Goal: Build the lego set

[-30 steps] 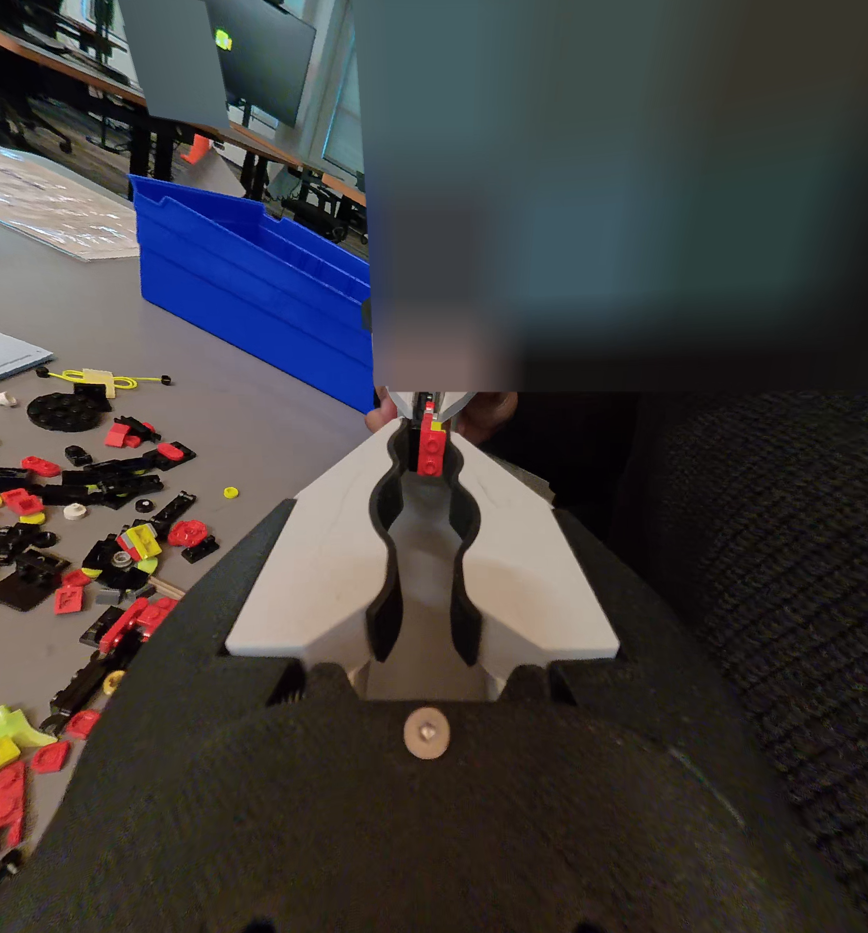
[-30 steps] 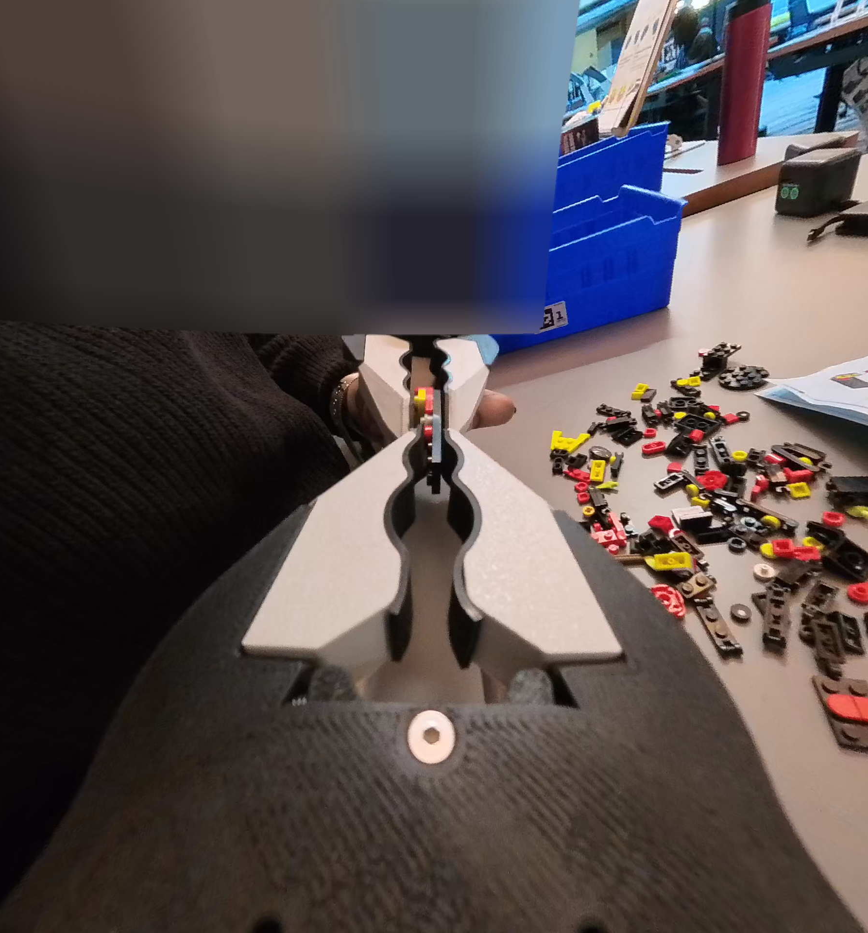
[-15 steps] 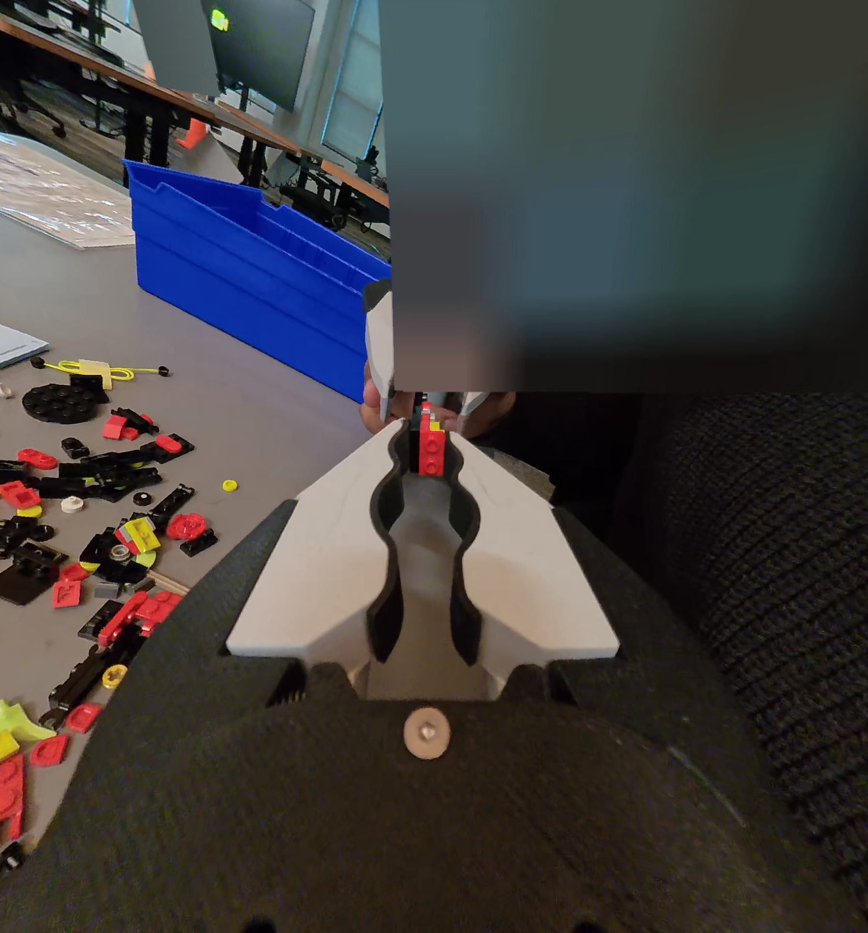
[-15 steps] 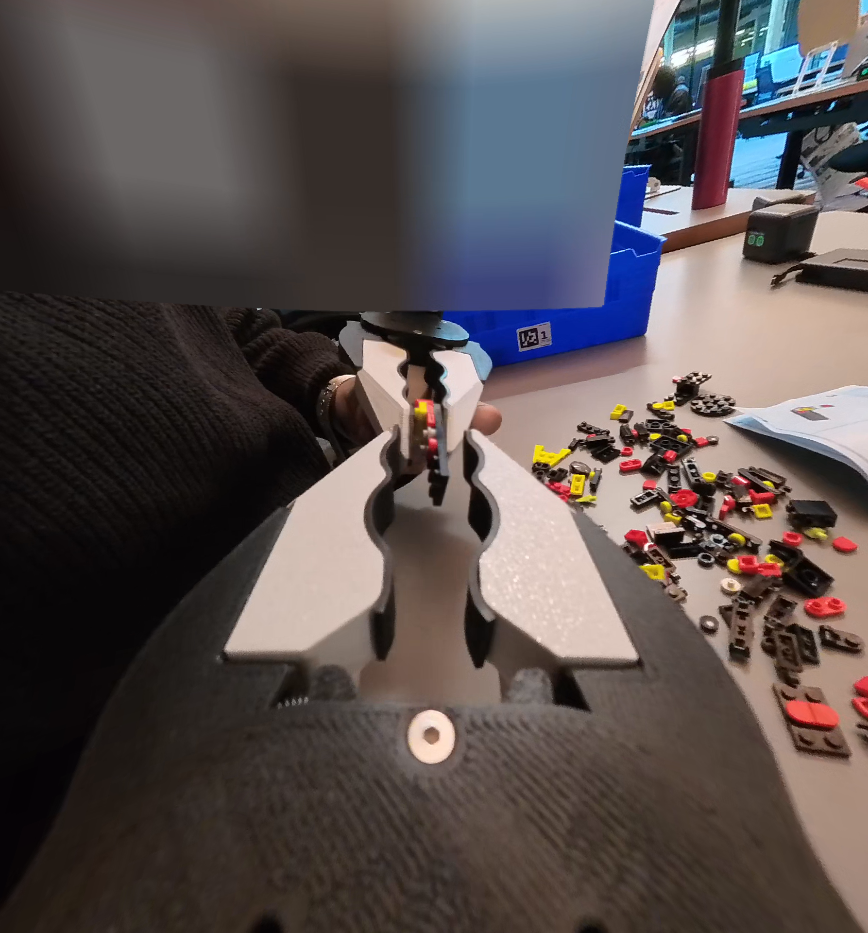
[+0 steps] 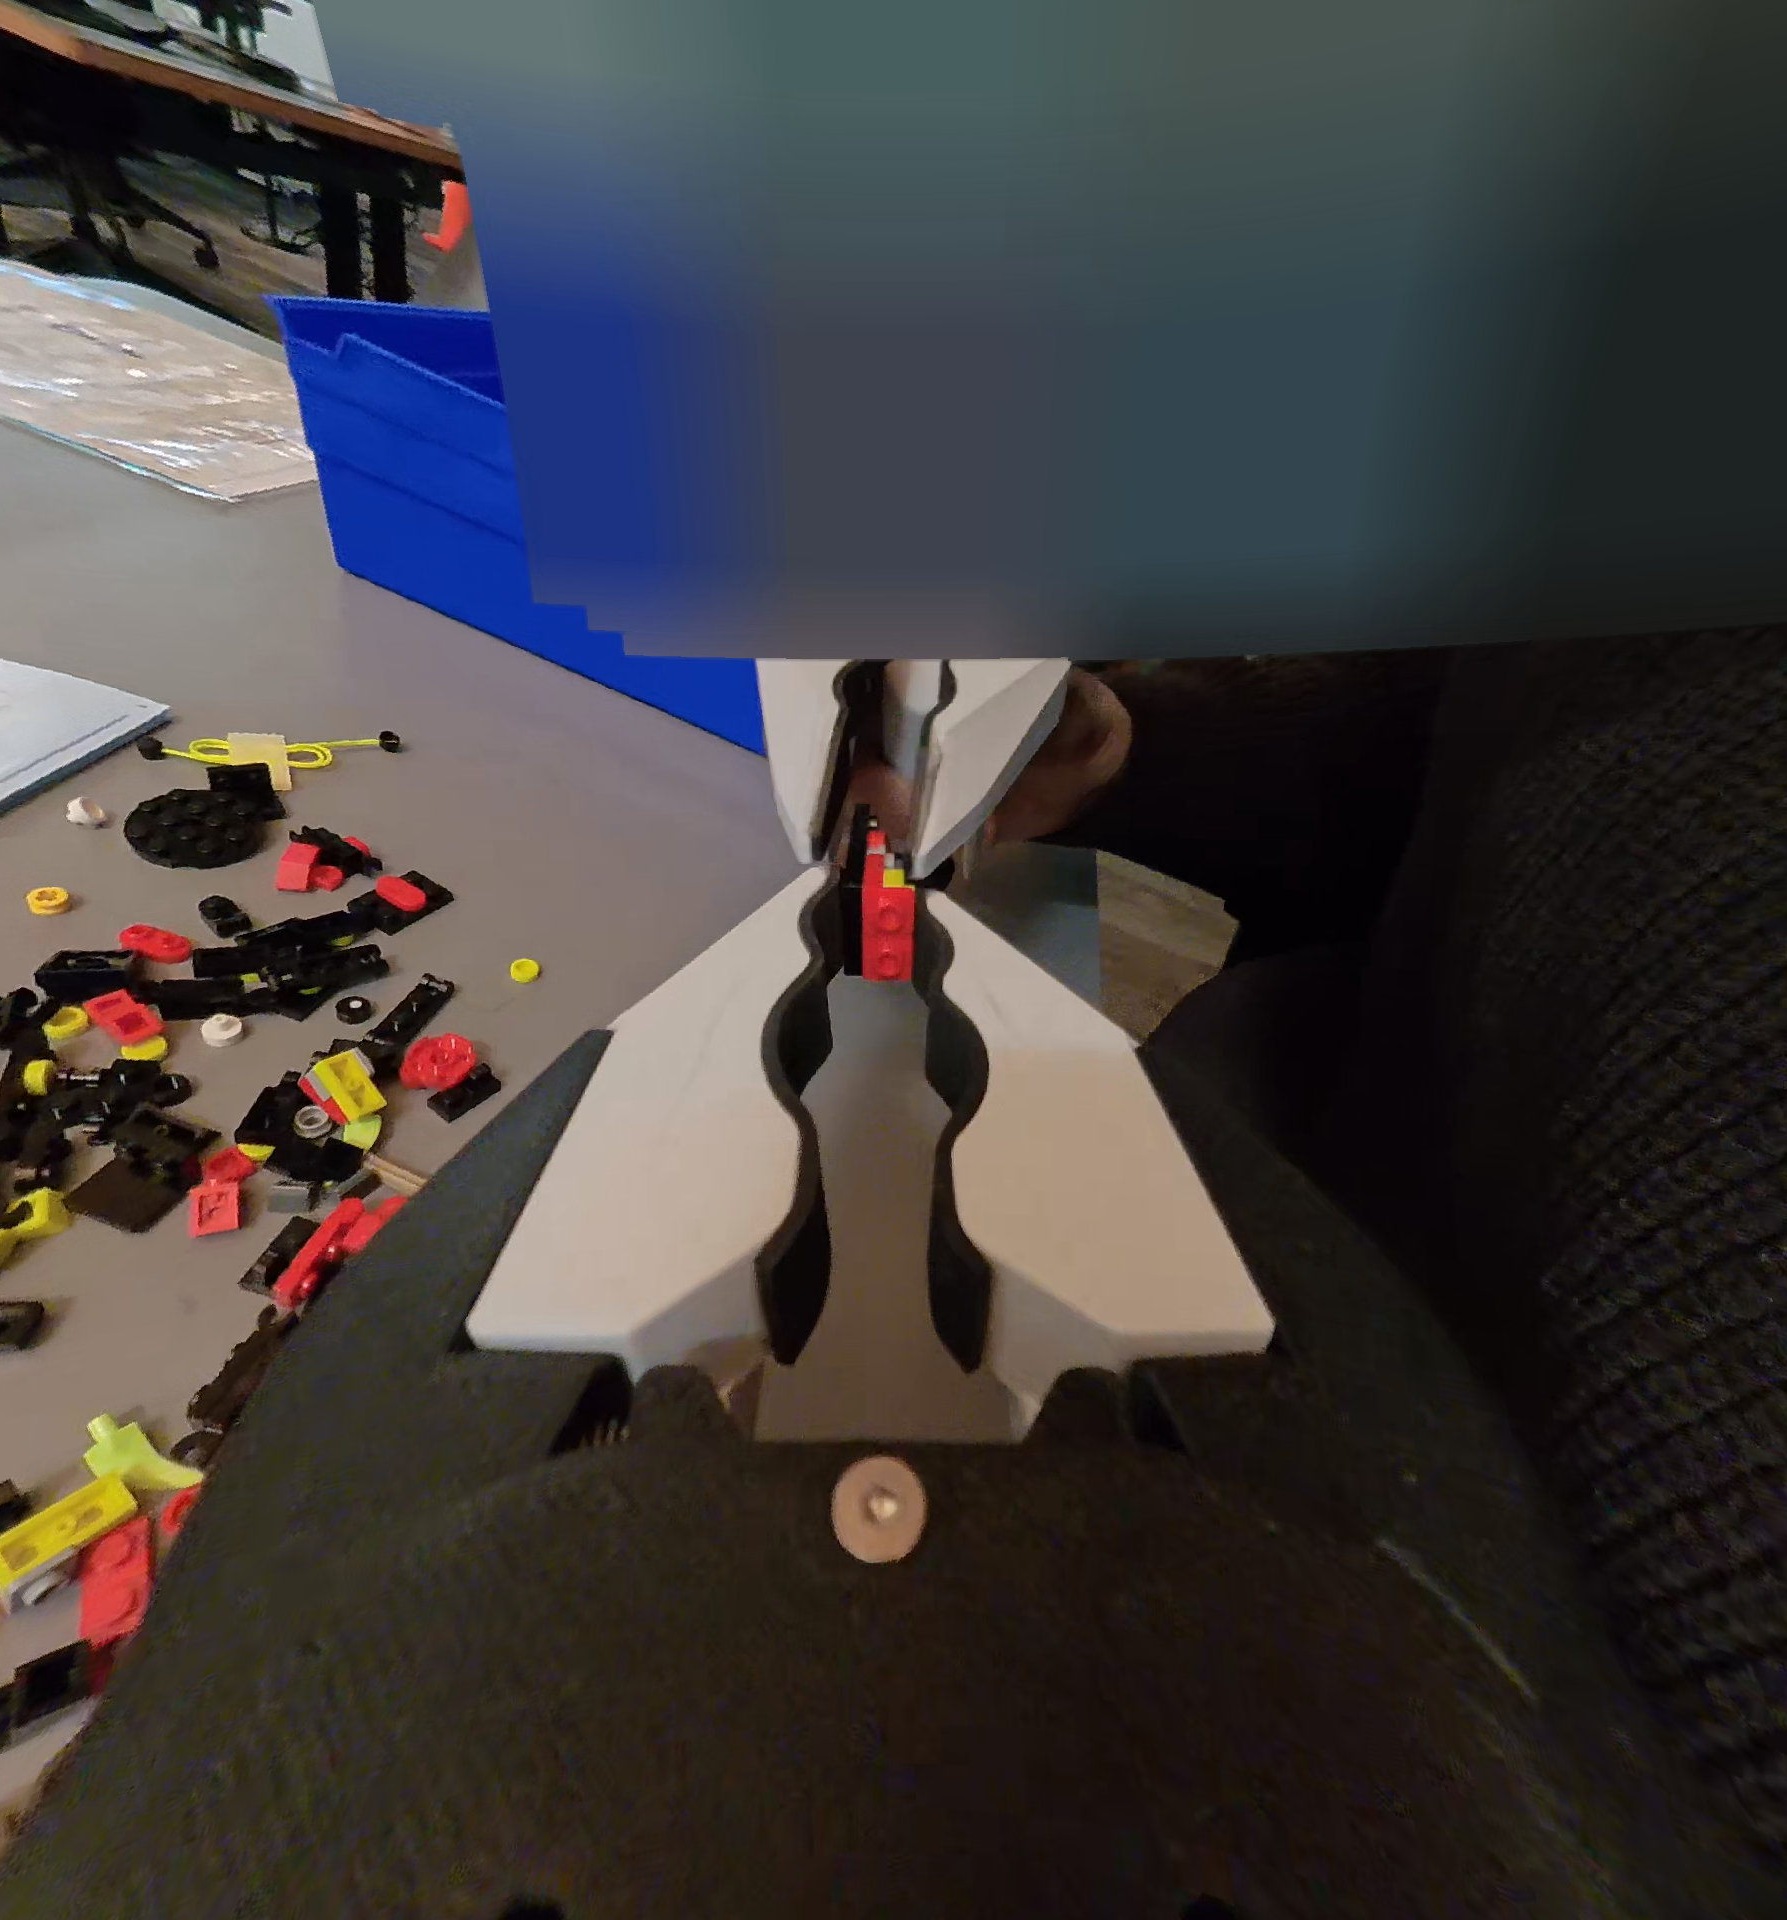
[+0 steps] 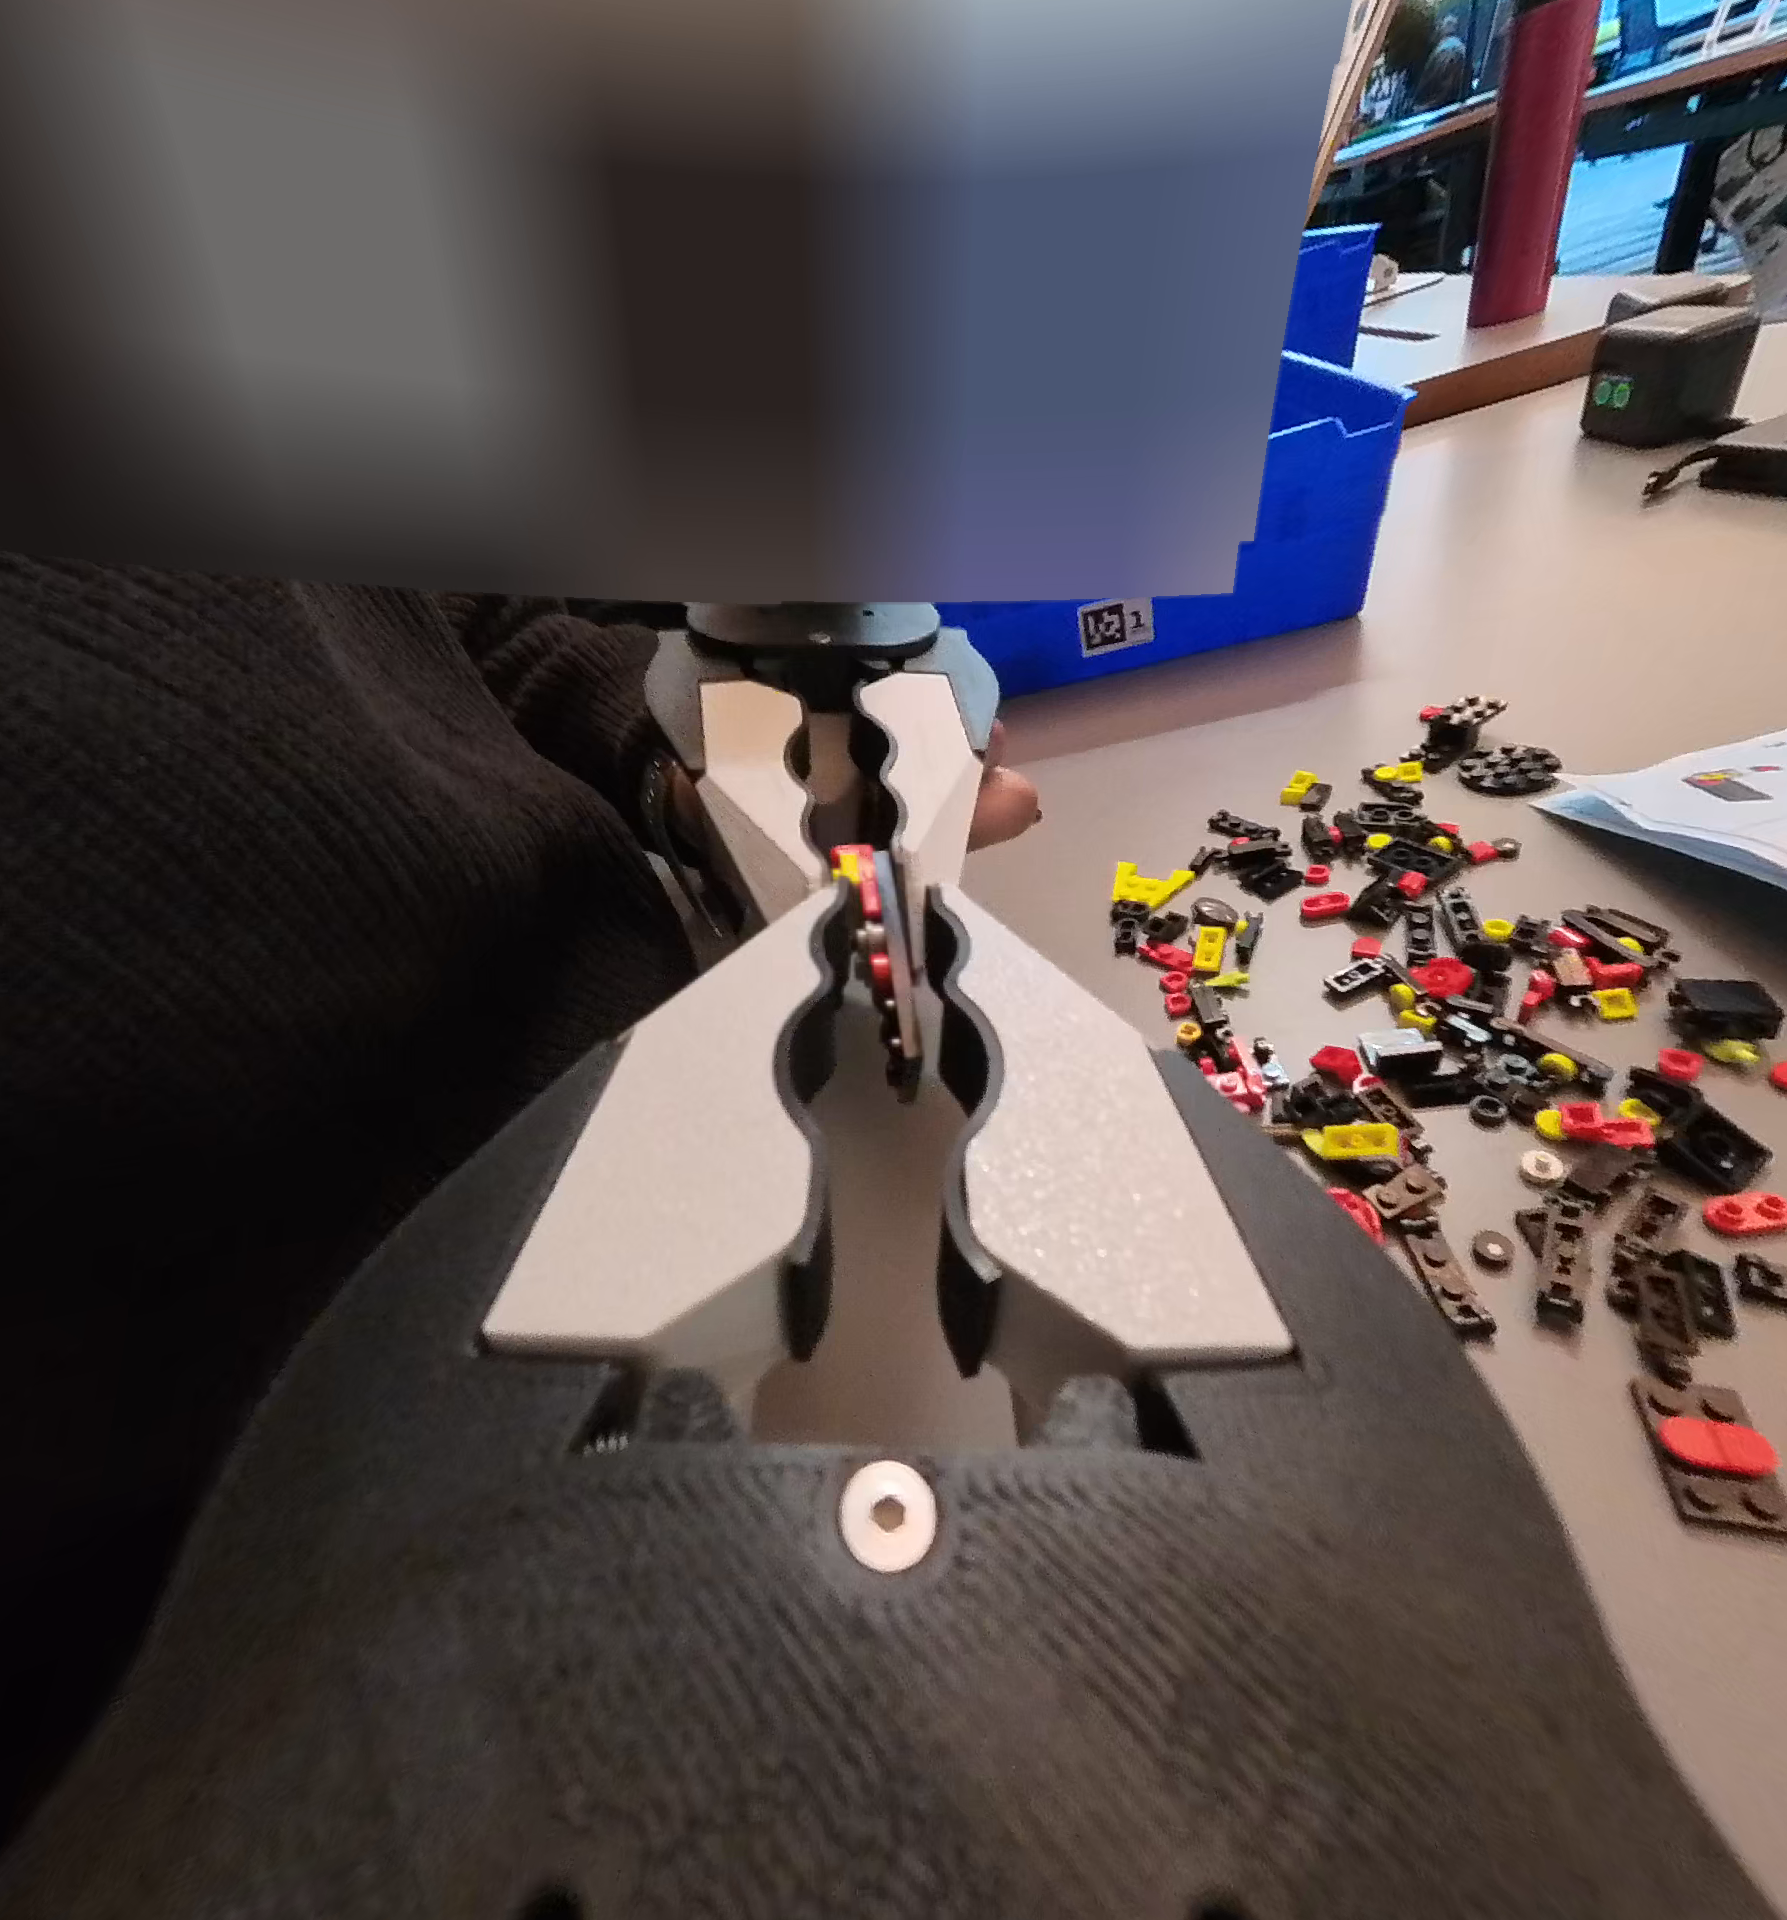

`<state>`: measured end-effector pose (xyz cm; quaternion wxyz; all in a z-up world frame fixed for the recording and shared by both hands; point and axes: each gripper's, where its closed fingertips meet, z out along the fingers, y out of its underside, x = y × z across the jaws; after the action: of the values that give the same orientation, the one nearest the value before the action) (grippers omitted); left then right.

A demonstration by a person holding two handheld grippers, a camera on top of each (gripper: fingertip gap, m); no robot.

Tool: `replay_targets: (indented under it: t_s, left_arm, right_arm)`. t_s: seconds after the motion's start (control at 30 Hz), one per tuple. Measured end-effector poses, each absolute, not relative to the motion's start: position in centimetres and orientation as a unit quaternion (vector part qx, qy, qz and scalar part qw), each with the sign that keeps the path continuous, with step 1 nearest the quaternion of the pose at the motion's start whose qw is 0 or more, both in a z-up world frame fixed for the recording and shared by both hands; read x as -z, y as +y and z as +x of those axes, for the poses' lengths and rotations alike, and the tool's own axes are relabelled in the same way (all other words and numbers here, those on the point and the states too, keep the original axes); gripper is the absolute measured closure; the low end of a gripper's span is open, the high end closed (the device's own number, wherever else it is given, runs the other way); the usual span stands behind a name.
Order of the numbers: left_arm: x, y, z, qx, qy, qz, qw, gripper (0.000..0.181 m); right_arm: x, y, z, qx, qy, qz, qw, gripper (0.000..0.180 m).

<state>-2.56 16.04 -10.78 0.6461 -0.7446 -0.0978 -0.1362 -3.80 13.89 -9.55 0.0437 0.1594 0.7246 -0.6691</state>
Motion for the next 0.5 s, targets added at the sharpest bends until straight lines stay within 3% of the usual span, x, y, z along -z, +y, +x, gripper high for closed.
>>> replay_targets:
  t_s: [0.5]
  left_arm:
    - [11.54, 15.98, -2.93, 0.160, -0.121, -0.750, 0.630, 0.169]
  right_arm:
    - [10.05, 14.43, -3.99, 0.652, 0.740, 0.161, 0.035, 0.175]
